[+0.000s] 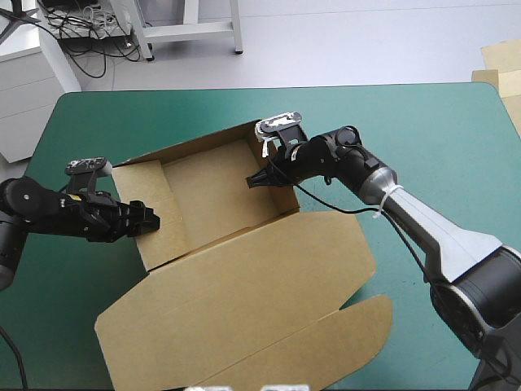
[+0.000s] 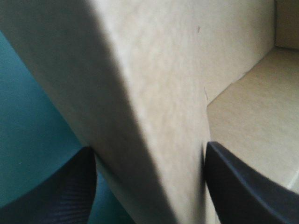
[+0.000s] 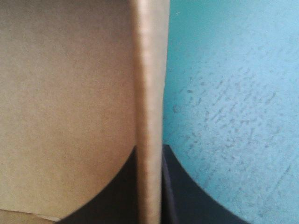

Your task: Fold the box

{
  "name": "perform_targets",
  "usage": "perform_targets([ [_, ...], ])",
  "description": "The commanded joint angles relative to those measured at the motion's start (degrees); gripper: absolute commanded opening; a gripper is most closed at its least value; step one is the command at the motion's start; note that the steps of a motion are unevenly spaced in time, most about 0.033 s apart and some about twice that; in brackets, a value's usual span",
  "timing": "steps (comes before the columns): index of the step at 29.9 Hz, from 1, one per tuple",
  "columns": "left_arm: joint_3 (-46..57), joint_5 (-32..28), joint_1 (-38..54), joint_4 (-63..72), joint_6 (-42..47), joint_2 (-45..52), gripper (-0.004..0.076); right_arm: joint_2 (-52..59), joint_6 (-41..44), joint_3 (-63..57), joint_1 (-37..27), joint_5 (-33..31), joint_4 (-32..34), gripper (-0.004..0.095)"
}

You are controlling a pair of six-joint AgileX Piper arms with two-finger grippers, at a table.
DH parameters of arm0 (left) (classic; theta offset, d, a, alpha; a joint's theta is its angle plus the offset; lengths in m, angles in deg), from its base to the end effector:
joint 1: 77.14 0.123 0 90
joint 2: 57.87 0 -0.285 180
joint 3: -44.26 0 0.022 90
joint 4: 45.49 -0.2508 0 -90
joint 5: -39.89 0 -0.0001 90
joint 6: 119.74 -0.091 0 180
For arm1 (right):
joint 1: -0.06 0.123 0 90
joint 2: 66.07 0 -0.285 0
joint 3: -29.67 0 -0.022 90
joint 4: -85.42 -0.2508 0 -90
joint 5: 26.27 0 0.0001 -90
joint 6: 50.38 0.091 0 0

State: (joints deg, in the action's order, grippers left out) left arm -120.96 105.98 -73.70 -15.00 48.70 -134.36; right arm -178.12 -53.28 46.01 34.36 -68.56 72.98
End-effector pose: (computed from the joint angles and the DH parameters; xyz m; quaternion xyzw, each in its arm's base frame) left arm 0.2220 -0.0290 0.3440 0.0098 0.9477 -0.2297 0.2213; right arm 0.3393 0.2474 0.3178 -0.2499 0.8951 0.1896 0.3168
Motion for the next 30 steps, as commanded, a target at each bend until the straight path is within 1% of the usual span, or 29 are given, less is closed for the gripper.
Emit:
perform_targets([
  [1,-1.15,-6.89,-2.89,-2.9,8.09,0.8,0.045,3.77,0.71,1.95,1.33,2.64,-7.39,-0.0013],
  [3,-1.15,-8.76,-4.2,-7.05,12.08,0.8,0.045,3.77,1.27,1.95,1.47,2.41,-7.66,-0.0013],
  [7,-1.15,-10.95,-5.19,-9.28,15.35,0.8,0.0426,4.0,1.1,1.95,1.55,1.76,-8.79,-0.0013],
  [10,-1.15,-12.44,-6.13,-10.82,16.48,0.8,0.0355,4.0,1.01,1.95,1.55,0.69,-8.79,-0.0012],
  [12,-1.15,-13.47,-7.01,-12.81,17.86,0.8,0.0242,4.0,1.01,1.95,1.55,-0.23,-8.79,-0.0012],
  [15,-1.15,-14.03,-8.84,-17.66,18.88,0.8,-0.001,4.0,1.01,1.95,1.55,-1.11,-8.79,-0.0012],
  [18,-1.15,-14.03,-10.8,-23.94,21.83,0.8,-0.001,4.0,1.01,1.95,1.55,-1.83,-8.29,-0.0013],
  [20,-1.15,-14.28,-11.8,-27.62,23.62,0.8,-0.001,4.08,1.38,1.95,1.55,-2.52,-6.57,-0.0012],
  [23,-2.44,-13.5,-12.91,-33.15,25.24,0.02,-0.001,4.73,3.97,1.95,1.55,-3.77,-1.59,-0.0012],
  [25,-4.88,-10.52,-13.05,-37.39,26.13,-1.67,-0.001,5.6,5.94,1.95,1.55,-4.34,1.47,-0.0013],
  [28,-9.34,-5.22,-13.43,-43.21,27.92,-4.79,-0.001,7.47,7.03,1.95,1.55,-4.93,4.38,-0.0013],
  [30,-11.31,-4.02,-13.43,-43.28,27.93,-6.43,-0.001,8.29,7.42,1.95,1.55,-5.82,5.57,-0.0013],
])
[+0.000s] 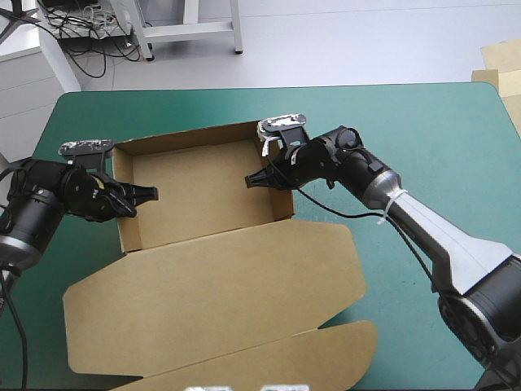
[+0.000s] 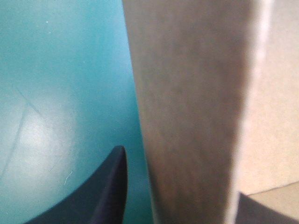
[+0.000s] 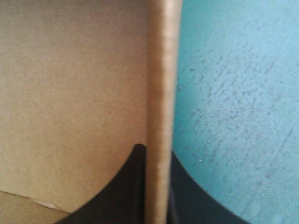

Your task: Fold the box

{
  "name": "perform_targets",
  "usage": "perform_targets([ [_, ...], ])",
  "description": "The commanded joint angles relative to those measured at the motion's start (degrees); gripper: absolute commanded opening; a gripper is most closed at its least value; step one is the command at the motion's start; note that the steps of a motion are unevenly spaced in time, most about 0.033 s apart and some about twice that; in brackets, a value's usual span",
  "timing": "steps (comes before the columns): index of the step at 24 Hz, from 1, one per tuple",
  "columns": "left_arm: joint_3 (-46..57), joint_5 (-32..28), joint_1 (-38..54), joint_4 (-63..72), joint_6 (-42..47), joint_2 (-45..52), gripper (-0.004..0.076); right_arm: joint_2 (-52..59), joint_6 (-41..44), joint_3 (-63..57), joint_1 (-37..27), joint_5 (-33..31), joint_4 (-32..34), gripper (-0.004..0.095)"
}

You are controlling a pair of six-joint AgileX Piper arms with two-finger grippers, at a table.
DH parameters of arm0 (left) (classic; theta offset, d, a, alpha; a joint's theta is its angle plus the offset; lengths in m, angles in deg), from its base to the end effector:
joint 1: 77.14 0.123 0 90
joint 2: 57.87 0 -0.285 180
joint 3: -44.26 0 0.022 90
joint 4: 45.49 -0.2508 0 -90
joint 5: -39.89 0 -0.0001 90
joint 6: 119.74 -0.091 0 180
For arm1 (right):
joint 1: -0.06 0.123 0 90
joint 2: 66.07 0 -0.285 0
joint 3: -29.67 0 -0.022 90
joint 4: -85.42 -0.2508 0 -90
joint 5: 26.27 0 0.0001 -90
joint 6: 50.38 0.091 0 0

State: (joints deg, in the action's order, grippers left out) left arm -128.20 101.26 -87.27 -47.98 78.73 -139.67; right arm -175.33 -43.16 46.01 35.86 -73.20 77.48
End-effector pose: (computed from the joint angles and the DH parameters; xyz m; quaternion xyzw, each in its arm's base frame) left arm 0.2510 -0.0413 0.3506 -0.0651 0.9651 -0.0420 0.2501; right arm 0.3225 0.2439 0.3323 -0.2051 0.9147 0.1848 0.2952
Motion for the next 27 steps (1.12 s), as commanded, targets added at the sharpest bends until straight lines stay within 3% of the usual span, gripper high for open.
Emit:
perform_targets([
  [1,-4.73,0.7,0.14,-9.77,-2.1,-1.67,-0.001,5.63,-2.65,1.95,0.06,-1.6,1.68,-0.0013],
  [8,-5.18,-5.48,0.14,-3.48,-2.22,-2.12,-0.001,5.77,-2.06,1.95,0.06,-2.98,3.5,-0.0014],
  [15,-5.18,-6.01,0.14,-3.0,-3.05,-2.12,0.0021,5.77,-2.06,1.95,0.06,-2.98,3.5,-0.0014],
  [19,-5.22,-6.26,0.14,-2.18,-3.05,-2.12,0.0137,5.77,-2.06,1.95,0.06,-2.98,3.5,-0.0014],
  [25,-5.22,-6.53,0.14,2.81,-4.31,-1.89,0.0444,4.91,-2.06,1.95,0.06,-3.23,3.6,-0.0014],
  [27,-5.22,-6.42,0.14,3.97,-4.31,-1.77,0.0486,4.48,-2.06,1.95,0.06,-3.32,3.22,-0.0014],
])
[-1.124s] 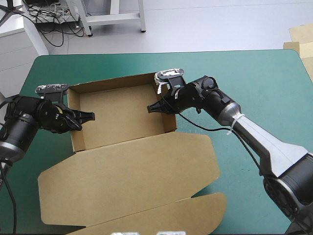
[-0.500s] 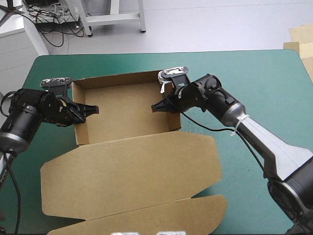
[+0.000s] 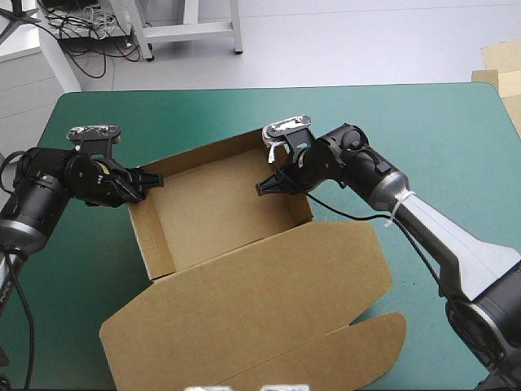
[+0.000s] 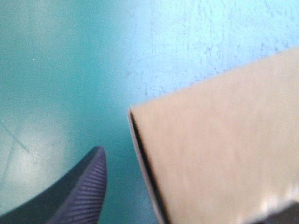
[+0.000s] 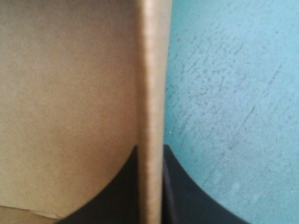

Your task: Fold the box

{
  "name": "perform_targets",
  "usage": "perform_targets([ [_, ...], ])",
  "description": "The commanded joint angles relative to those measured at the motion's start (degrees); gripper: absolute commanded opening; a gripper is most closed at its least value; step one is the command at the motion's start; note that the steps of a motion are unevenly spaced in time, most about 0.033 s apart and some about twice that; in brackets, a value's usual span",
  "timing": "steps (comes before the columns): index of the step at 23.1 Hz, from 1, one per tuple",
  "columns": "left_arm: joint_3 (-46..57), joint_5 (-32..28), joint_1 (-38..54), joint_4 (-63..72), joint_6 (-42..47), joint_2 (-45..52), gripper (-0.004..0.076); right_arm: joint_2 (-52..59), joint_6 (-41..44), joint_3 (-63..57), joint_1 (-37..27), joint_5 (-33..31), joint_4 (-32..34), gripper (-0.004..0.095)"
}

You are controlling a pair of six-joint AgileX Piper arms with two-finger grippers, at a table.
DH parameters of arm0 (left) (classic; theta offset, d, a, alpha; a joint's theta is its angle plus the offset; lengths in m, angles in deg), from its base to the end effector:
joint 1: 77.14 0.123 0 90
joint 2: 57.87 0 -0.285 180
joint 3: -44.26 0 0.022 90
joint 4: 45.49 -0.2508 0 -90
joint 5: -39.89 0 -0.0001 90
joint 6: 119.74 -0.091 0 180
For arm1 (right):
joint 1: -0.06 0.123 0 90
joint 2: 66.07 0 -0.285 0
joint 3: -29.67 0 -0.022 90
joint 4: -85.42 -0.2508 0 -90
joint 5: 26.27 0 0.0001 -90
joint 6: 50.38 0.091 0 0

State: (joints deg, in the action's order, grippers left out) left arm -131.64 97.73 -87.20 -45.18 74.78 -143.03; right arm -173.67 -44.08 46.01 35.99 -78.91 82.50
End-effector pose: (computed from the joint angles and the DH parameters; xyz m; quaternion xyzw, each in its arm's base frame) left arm 0.2715 -0.0486 0.3558 -0.0381 0.9583 -0.0628 0.2761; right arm 0.3144 0.2324 0.3376 -0.2349 0.9210 0.1340 0.2803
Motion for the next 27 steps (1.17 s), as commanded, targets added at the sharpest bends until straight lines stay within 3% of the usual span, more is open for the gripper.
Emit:
perform_targets([
  [1,-1.79,-2.8,0.07,1.52,-0.36,1.59,0.0485,2.55,-1.14,1.95,-0.07,2.35,-1.8,-0.0014],
  [8,-1.79,-0.28,-0.02,11.95,-0.36,1.59,0.0473,2.42,1.8,1.95,-0.07,3.23,-1.59,-0.0014],
  [16,-1.79,8.06,-0.02,14.07,-0.36,1.59,0.0402,0.93,7.3,1.95,-2.19,6.78,-1.39,-0.0014],
  [23,-1.79,6.39,-0.02,14.26,-0.36,3.45,0.0388,-0.43,7.27,2.05,-4.24,7.81,-2.34,-0.0014],
  [27,-1.79,1.32,-0.02,14.26,-0.36,3.45,0.0388,-0.43,4.28,2.27,-4.37,7.2,-5.12,-0.0014],
])
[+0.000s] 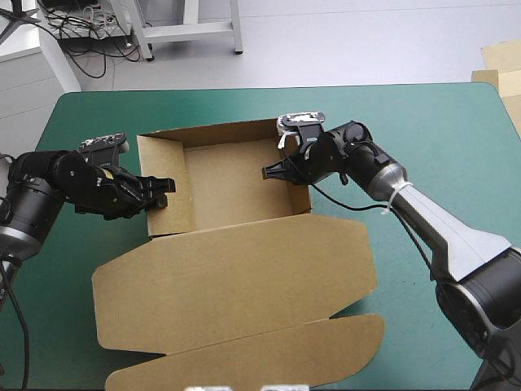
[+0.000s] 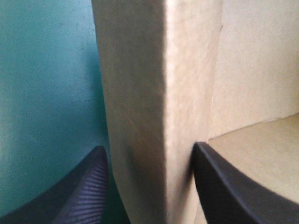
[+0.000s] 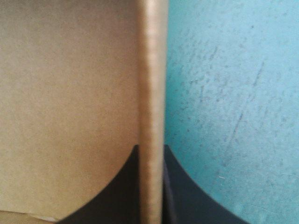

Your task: Fold the box

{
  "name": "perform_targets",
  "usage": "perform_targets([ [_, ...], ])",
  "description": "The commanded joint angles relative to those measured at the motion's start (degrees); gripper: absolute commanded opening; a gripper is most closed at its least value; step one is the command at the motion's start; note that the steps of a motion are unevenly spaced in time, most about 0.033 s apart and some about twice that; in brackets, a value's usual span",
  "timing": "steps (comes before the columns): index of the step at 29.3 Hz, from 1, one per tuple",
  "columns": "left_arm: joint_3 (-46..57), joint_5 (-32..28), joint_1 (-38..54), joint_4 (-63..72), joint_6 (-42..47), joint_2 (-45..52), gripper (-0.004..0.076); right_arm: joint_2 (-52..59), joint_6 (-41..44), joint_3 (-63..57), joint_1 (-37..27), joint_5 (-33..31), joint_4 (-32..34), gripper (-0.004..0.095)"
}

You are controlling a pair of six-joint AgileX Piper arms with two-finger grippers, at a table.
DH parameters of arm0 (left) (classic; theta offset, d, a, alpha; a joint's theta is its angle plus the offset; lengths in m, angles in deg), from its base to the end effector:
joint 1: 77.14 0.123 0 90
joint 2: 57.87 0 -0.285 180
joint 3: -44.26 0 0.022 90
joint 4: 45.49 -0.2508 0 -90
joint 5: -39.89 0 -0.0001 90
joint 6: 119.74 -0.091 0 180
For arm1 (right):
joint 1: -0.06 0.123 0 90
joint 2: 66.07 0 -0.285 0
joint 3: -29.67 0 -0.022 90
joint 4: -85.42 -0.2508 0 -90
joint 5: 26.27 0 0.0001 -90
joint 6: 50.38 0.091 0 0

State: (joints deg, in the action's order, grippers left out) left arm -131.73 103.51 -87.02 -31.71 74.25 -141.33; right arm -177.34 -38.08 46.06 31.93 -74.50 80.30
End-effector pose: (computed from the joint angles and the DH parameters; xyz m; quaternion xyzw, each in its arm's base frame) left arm 0.2537 -0.0639 0.3618 -0.0592 0.9598 -0.1661 0.2182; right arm 0.3448 0.2215 0.3166 -0.1436 0.9369 0.1568 0.2775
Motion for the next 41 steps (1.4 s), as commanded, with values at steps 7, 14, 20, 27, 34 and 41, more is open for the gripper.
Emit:
perform_targets([
  [7,-1.7,-6.74,-0.19,-0.41,0.16,0.92,0.0388,3.25,-3.35,2.22,0.7,2.76,-4.42,-0.0014],
  [14,-1.7,-6.65,-0.19,-3.55,0.16,0.43,0.0356,3.25,-3.48,2.22,0.7,2.54,-5.16,-0.0014],
  [20,-1.7,-4.6,-0.19,-11.39,0.08,0.43,0.0153,3.25,-4.86,2.22,0.96,2.54,-7.4,-0.0014],
  [27,-1.7,-3.45,-0.32,-18.99,6.0,0.43,-0.001,3.25,-4.86,2.22,1.18,1.87,-7.28,-0.0014],
  [34,-1.7,2.26,-5.66,-38.05,16.46,0.43,-0.001,3.25,-4.86,2.22,1.18,1.05,-7.04,-0.0014],
  [41,-1.7,-3.47,-6.36,-27.68,14.0,-1.02,-0.001,3.25,-6.34,2.22,1.18,-1.29,-5.37,-0.0014],
])
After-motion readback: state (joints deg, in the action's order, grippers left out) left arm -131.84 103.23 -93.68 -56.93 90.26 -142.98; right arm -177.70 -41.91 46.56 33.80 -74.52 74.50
